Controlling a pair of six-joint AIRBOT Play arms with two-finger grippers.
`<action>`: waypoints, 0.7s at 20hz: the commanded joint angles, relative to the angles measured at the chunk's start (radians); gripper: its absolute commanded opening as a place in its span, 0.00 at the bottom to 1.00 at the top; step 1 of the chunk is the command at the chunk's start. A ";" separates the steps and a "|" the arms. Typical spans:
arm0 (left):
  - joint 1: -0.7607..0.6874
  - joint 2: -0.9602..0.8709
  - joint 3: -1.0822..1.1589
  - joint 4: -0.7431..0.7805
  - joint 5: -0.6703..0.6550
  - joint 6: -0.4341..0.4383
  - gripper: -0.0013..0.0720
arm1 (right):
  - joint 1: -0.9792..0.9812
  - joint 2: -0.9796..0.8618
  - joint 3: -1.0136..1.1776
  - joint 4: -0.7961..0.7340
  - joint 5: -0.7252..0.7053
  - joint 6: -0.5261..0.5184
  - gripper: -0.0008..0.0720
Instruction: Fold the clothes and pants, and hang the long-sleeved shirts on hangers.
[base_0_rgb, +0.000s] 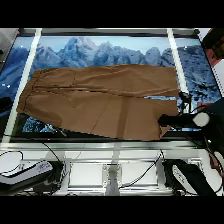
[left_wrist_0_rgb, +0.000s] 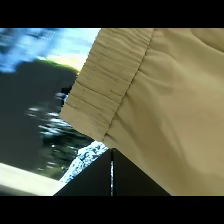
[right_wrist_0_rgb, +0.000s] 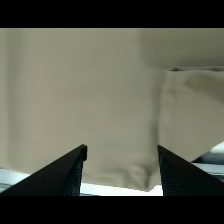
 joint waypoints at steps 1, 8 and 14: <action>-0.001 -0.009 -0.003 0.001 0.001 0.009 0.05 | 0.100 -0.145 -0.007 -0.137 -0.057 0.139 0.67; 0.000 -0.009 -0.003 0.001 0.025 0.013 0.05 | 0.163 -0.264 0.008 -0.363 -0.129 0.375 0.53; 0.000 -0.009 -0.003 0.002 0.026 0.013 0.06 | 0.163 -0.265 0.013 -0.442 -0.080 0.534 0.16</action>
